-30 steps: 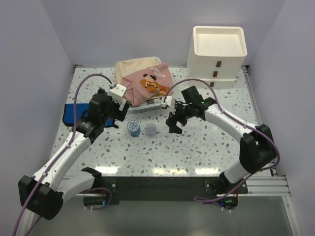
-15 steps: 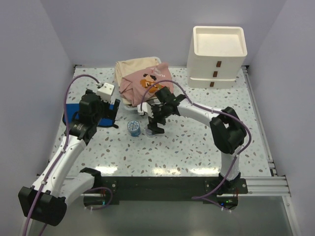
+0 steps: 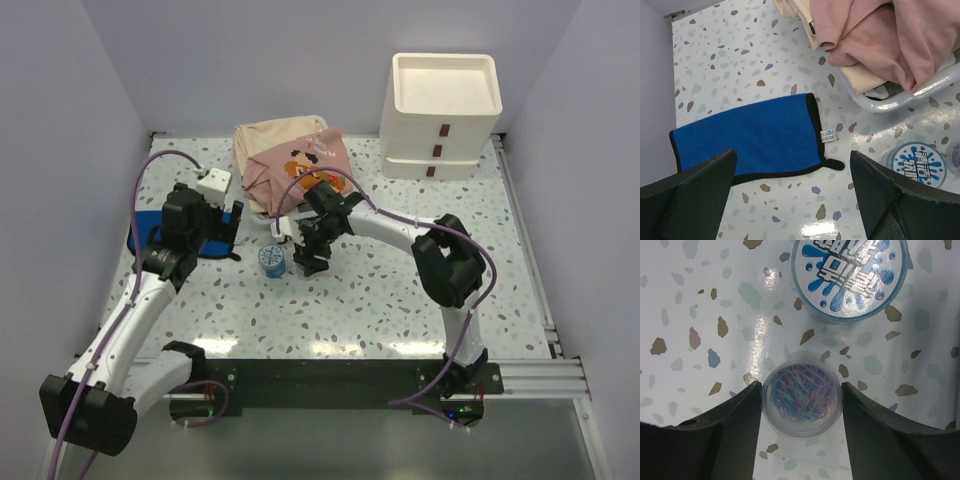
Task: Sort the stationery into containers
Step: Pick up the stationery from the center of the board.
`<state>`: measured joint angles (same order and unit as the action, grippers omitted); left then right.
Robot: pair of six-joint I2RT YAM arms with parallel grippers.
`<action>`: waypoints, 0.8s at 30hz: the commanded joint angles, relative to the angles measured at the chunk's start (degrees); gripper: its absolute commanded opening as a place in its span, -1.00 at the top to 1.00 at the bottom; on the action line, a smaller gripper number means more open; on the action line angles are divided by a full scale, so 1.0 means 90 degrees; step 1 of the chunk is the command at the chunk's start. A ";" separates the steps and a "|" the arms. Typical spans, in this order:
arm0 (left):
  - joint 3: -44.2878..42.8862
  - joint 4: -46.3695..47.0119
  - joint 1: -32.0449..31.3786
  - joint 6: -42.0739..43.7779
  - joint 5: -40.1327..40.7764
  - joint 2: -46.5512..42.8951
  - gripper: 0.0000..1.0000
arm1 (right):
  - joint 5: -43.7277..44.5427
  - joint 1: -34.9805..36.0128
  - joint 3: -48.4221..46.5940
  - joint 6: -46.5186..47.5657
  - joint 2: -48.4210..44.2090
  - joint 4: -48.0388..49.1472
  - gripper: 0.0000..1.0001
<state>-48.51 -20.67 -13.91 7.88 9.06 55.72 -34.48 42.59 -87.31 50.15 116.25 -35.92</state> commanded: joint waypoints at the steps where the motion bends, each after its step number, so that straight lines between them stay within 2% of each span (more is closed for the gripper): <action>1: -0.0235 0.0158 0.0100 -0.0202 -0.0166 0.0019 -1.00 | -0.0173 -0.0015 -0.0679 0.0316 0.0198 -0.0860 0.29; 3: -0.0225 0.0177 0.0130 -0.0143 -0.0206 0.0000 -1.00 | -0.0124 -0.0025 -0.1128 0.0472 0.0141 -0.1571 0.55; 8: 0.0028 0.0527 0.0178 0.0110 -0.0381 -0.0166 -1.00 | 0.0012 -0.0229 -0.1723 0.0366 -0.1154 -0.2171 0.63; 12: 0.0156 0.0880 0.0188 0.0228 -0.0508 -0.0235 -1.00 | 0.0344 -0.0581 -0.2641 -0.0150 -0.1637 -0.2473 0.65; 16: 0.0234 0.1085 0.0188 0.0170 -0.0703 -0.0176 -1.00 | 0.0773 -0.1322 -0.3988 -0.1000 -0.1335 -0.2445 0.63; 19: 0.0292 0.1192 0.0188 0.0072 -0.0811 -0.0157 -1.00 | 0.1505 -0.1918 -0.5169 -0.1723 -0.0769 -0.2181 0.65; 20: 0.0322 0.1260 0.0188 -0.0006 -0.0831 -0.0166 -0.99 | 0.1777 -0.1968 -0.5636 -0.1850 -0.0652 -0.2026 0.68; 24: 0.0400 0.1300 0.0179 -0.0182 -0.0928 -0.0215 -0.99 | 0.3084 -0.2076 -0.6295 -0.1920 -0.0182 -0.1401 0.70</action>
<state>-45.69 -12.99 -12.73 8.23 2.57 54.54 -19.40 23.14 -140.05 37.80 110.17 -53.39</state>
